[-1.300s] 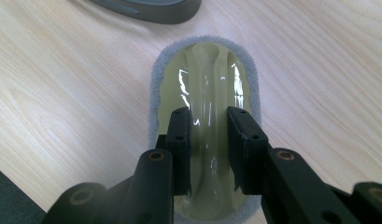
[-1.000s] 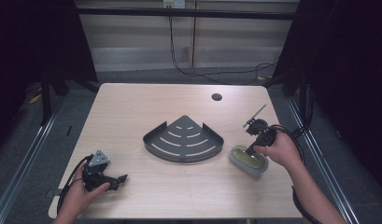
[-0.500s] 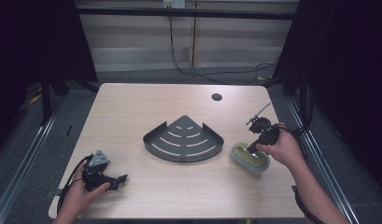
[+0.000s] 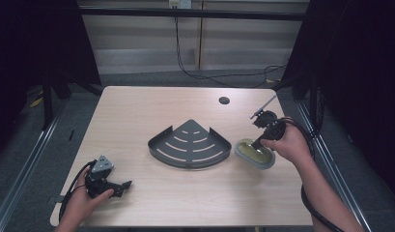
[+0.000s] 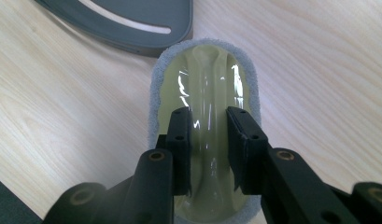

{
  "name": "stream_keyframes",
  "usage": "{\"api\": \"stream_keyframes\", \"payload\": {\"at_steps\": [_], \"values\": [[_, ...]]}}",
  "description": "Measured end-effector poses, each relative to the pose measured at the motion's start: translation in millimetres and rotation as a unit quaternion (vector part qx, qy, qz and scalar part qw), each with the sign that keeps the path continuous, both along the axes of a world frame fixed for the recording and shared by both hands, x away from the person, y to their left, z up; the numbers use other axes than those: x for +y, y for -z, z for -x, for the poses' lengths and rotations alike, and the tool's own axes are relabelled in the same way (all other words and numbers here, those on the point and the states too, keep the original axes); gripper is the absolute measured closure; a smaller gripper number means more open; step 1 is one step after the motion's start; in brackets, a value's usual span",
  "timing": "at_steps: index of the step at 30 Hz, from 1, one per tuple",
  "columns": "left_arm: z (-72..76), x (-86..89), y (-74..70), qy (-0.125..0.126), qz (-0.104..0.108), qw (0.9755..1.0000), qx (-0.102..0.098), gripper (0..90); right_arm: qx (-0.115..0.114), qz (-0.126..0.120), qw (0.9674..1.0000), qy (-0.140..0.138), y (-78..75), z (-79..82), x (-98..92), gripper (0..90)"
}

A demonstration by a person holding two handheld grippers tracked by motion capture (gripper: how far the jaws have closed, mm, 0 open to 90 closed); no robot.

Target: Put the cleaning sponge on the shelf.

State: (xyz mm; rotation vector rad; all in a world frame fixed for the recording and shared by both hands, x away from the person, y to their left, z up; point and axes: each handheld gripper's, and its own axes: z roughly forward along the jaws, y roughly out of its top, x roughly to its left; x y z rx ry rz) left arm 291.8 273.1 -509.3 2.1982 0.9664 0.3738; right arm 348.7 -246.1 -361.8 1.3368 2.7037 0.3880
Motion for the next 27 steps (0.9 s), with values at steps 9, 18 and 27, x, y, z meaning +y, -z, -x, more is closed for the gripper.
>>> {"api": "stream_keyframes", "payload": {"at_steps": [9,18,27], "values": [[0.0,0.0,0.0,0.0,0.0,1.0,0.0,0.1,-0.006,-0.003,1.0,0.003,-10.8,-7.9,8.5,72.1],[0.0,0.0,-0.1,0.0,-0.001,1.0,0.0,0.1,-0.017,-0.009,0.9998,0.004,-17.4,-13.8,18.8,72.1],[0.0,0.0,0.0,0.0,0.0,1.0,0.0,0.1,-0.026,-0.012,0.9996,0.001,-24.6,-20.5,31.4,72.2]]}}
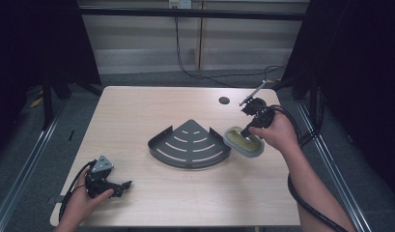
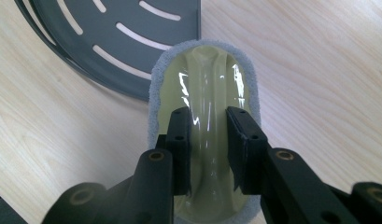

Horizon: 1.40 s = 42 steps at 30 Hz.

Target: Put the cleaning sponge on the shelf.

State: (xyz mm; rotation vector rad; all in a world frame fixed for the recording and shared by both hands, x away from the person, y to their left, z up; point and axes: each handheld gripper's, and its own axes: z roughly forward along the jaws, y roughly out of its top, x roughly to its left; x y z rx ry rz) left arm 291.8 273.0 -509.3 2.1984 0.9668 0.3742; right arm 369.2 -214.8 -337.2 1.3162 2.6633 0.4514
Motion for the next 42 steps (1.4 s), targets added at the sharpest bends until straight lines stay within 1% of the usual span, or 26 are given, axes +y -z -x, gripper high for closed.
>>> {"api": "stream_keyframes", "payload": {"at_steps": [7,13,20,24,27,29,30,34,42], "values": [[0.0,0.2,-0.4,0.001,-0.002,1.0,0.002,0.1,-0.006,-0.006,1.0,0.0,-2.7,-6.2,9.6,72.2],[0.0,0.2,-0.4,0.001,-0.001,1.0,0.002,0.1,-0.01,-0.006,0.9999,0.0,-4.2,-10.8,17.7,72.2],[0.0,0.2,-0.4,0.001,-0.001,1.0,0.002,0.1,-0.015,-0.011,0.9998,-0.001,-1.5,-16.8,27.9,72.2],[0.0,0.2,-0.4,0.001,-0.001,1.0,0.002,0.1,-0.014,-0.014,0.9998,-0.001,-0.3,-19.8,34.9,72.2],[-0.1,0.2,-0.4,0.001,-0.002,1.0,0.002,0.1,-0.017,-0.013,0.9998,-0.002,0.2,-21.7,39.2,72.1],[-0.1,0.2,-0.4,0.001,-0.002,1.0,0.002,0.1,-0.019,-0.017,0.9997,-0.001,0.5,-23.5,42.3,72.2],[-0.1,0.2,-0.4,0.001,-0.002,1.0,0.002,0.1,-0.018,-0.016,0.9997,-0.004,0.6,-24.4,42.9,72.2],[0.0,0.2,-0.4,0.001,-0.001,1.0,0.002,0.1,-0.02,-0.018,0.9996,-0.002,1.1,-28.0,49.0,72.1],[0.0,0.2,-0.4,0.001,-0.001,1.0,0.002,0.1,-0.021,-0.016,0.9996,-0.007,4.2,-33.2,61.2,72.1]]}}
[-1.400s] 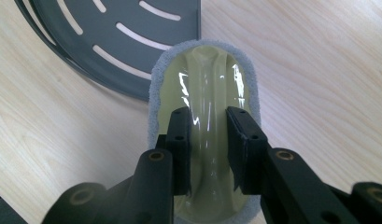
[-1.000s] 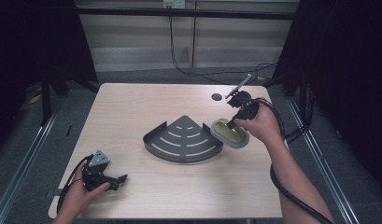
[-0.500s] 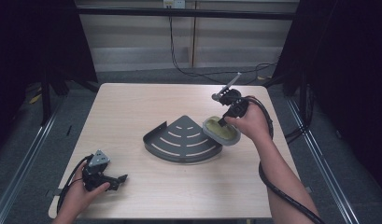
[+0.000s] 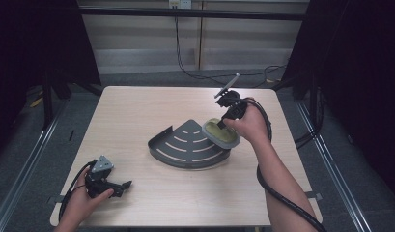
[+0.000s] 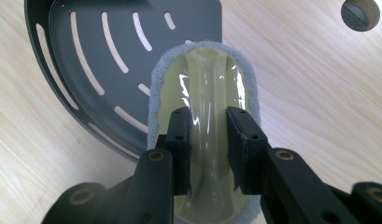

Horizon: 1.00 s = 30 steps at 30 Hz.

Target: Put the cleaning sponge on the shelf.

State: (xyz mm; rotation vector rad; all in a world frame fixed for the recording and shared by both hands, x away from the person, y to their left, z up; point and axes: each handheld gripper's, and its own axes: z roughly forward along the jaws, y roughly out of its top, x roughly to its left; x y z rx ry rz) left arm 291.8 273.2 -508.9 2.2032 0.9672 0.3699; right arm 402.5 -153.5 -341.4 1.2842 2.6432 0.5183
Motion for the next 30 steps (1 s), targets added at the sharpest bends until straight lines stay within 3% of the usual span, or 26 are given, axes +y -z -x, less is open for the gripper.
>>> {"api": "stream_keyframes", "payload": {"at_steps": [30], "values": [[-0.1,0.1,0.0,0.0,0.0,1.0,0.0,0.1,0.008,-0.012,0.9998,-0.012,27.1,-15.8,31.2,72.1]]}}
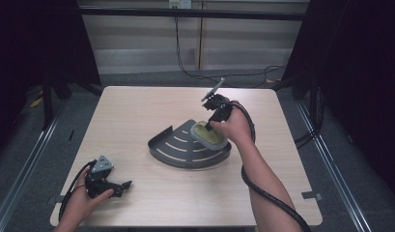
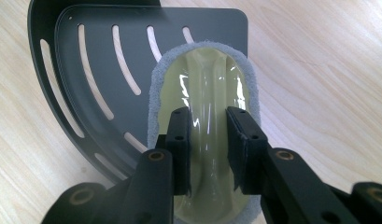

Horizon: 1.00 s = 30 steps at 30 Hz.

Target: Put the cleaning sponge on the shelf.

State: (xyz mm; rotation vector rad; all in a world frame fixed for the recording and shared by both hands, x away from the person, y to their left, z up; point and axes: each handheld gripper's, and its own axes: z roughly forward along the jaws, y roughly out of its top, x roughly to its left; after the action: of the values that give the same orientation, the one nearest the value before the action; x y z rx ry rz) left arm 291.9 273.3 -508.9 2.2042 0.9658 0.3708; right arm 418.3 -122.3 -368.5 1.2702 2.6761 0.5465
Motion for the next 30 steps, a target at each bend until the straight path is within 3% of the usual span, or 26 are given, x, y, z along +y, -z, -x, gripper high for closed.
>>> {"api": "stream_keyframes", "payload": {"at_steps": [19,30], "values": [[0.0,-0.2,0.4,-0.001,0.001,1.0,-0.002,0.1,0.019,-0.005,0.9998,-0.002,26.2,-6.9,2.7,72.1],[0.0,-0.2,0.5,-0.001,0.002,1.0,-0.002,0.1,0.037,0.005,0.9993,0.0,37.5,-6.5,-0.6,72.0]]}}
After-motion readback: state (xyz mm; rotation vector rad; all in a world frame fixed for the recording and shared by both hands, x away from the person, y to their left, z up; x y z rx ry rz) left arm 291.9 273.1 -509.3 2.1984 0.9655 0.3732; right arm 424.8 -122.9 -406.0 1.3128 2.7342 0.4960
